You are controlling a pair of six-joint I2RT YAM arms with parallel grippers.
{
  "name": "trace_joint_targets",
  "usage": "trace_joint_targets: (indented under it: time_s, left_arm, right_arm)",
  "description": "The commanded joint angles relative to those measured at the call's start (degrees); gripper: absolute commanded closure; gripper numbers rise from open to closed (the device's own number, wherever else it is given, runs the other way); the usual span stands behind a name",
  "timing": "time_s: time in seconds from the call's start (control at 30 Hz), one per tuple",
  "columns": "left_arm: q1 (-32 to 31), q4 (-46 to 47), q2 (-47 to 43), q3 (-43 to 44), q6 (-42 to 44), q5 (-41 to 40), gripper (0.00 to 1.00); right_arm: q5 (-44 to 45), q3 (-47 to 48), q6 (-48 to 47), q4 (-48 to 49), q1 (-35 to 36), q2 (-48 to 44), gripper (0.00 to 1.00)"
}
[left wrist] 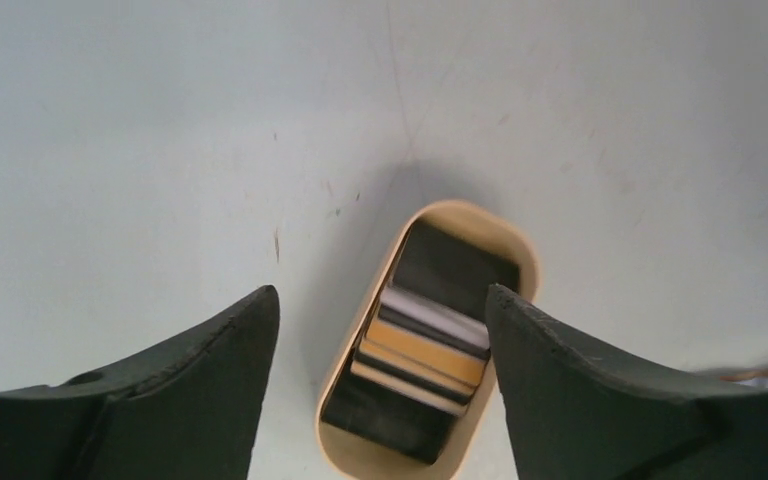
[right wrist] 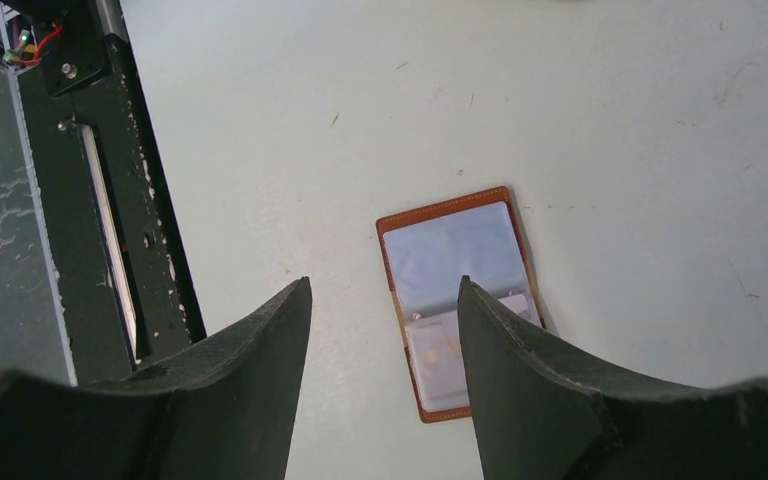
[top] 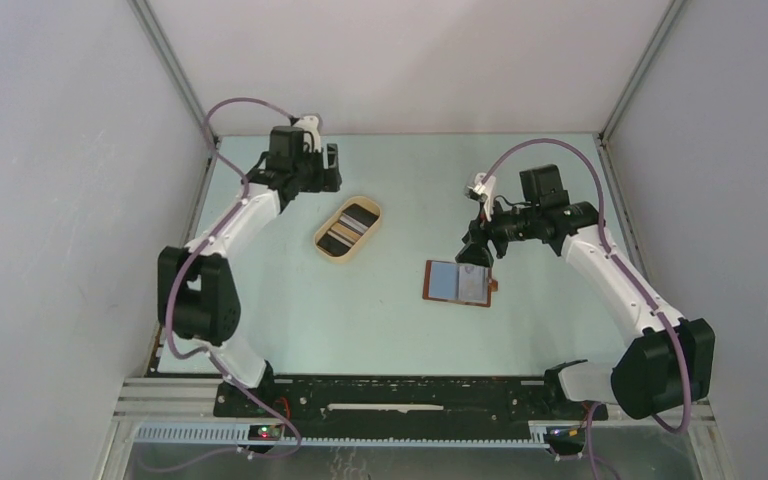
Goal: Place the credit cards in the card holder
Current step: Move the storage box to the center of the board.
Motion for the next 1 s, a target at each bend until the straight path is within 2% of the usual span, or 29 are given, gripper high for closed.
trace_joint_targets:
  time_s: [0.0,0.3,0.67,0.97]
  left_arm:
    - [-0.19,-12.84,5.65,6.04,6.33,1.70,0.24]
    - [-0.27,-19.66,15.08,12.88,10.93,5.06,0.45]
    - [-0.28,-21.36,20.62,16.54,11.90,2.44,0.49]
    - [-0.28,-23.50,23.76,18.70,12.17,2.80,0.62]
  right_arm:
    - [1.53,1.80,-1.52,-0.88,-0.01,0.69,0.36]
    - [2.17,2.74,-2.50,-2.31,-0.92,4.79,0.36]
    - [1.16,3.32,-3.17,-3.64,-1.25,6.56,0.37]
    - [0.96,3.46,-3.37,-3.94,-1.25,6.84,0.37]
